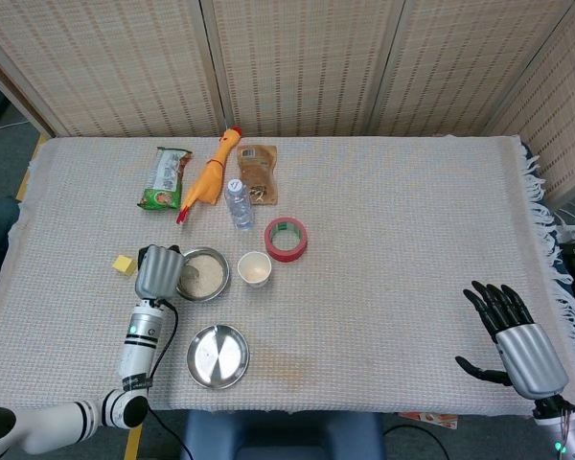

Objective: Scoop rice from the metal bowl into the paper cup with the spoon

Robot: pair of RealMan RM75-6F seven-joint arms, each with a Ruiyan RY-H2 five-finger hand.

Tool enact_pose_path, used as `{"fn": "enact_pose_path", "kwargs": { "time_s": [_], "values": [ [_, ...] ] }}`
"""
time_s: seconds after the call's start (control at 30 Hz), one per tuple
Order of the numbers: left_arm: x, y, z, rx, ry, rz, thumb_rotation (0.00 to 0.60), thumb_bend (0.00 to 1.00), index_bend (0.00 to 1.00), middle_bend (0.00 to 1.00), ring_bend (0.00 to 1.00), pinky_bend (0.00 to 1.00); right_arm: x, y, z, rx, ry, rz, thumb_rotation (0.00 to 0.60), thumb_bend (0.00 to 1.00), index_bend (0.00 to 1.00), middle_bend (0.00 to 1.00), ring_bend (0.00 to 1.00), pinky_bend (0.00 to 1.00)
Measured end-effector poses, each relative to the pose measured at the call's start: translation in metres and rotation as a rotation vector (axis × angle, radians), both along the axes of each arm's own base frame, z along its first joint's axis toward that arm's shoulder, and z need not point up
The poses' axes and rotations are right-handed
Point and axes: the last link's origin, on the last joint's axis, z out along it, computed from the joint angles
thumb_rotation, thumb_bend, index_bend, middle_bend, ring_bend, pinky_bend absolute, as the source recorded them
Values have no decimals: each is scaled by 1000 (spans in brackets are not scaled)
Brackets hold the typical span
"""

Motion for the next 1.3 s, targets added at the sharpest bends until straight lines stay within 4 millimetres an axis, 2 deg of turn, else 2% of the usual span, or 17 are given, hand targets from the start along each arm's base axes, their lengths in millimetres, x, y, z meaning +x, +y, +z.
{"fn": "enact_pose_path", "kwargs": {
  "time_s": [0.47,1.3],
  "values": [
    [-2,-9,-11,-49,-18,-3,600,401,715,1000,1000,1000,0,0,0,7,-5,1,460,114,0,0,0,0],
    [-5,-5,5,-169,-295,143,600,399,738,1000,1000,1000,0,0,-1,11,-4,-3,459,114,0,0,0,0]
  ]
}}
